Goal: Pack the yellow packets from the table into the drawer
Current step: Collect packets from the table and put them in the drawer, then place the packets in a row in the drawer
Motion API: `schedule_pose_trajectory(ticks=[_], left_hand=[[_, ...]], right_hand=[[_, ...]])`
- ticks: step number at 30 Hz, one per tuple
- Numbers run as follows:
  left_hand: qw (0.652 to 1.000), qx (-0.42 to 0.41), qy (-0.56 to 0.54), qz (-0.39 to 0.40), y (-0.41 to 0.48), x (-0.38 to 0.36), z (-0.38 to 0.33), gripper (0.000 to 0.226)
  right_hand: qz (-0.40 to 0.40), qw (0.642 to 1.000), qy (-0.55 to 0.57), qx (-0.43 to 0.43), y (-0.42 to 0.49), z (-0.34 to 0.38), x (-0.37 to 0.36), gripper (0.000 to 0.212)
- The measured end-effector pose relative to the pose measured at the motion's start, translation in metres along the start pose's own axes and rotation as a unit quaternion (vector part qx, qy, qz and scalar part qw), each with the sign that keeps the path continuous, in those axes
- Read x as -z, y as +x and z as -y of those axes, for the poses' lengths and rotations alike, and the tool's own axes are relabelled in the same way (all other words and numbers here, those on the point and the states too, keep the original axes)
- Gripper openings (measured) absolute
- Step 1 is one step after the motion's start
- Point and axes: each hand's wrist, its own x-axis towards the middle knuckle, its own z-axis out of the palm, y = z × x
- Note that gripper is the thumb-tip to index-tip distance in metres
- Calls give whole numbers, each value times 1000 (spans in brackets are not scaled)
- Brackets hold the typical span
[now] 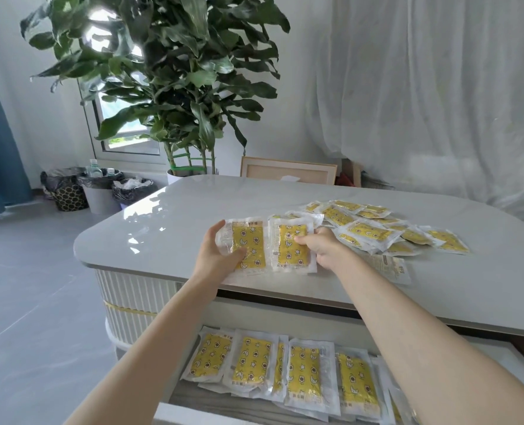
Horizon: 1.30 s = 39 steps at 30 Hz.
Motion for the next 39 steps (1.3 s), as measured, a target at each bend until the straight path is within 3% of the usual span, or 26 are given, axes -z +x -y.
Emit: schedule_pose_trajectory(ticks=[17, 20, 24, 28, 30, 33, 36, 39], left_hand=[[994, -69, 87, -2, -78, 6, -12, 68], [995, -36, 88, 24, -86, 8, -8, 73], [983, 51, 127, 123, -92, 11, 1, 88], [930, 116, 268, 223, -96, 6, 13, 47], [904, 142, 313, 256, -97, 0, 22, 36], [887, 168, 353, 246, -89, -11, 39, 39], [889, 212, 348, 208, -79, -18, 55, 51], [890, 235, 340, 192, -64, -24, 66, 47]], right_hand=[[86, 994, -5, 71, -98, -23, 52, 45], [93, 994, 21, 57, -111, -40, 69, 52], [115, 993, 25, 29, -126, -64, 95, 52], [183, 983, 6, -33, -141, -89, 116, 27], [204, 977, 0, -64, -143, -103, 121, 21], [179, 978, -25, -105, -139, -120, 120, 17], [131, 982, -52, -127, -131, -131, 117, 20], [91, 983, -73, -141, -123, -132, 115, 24]])
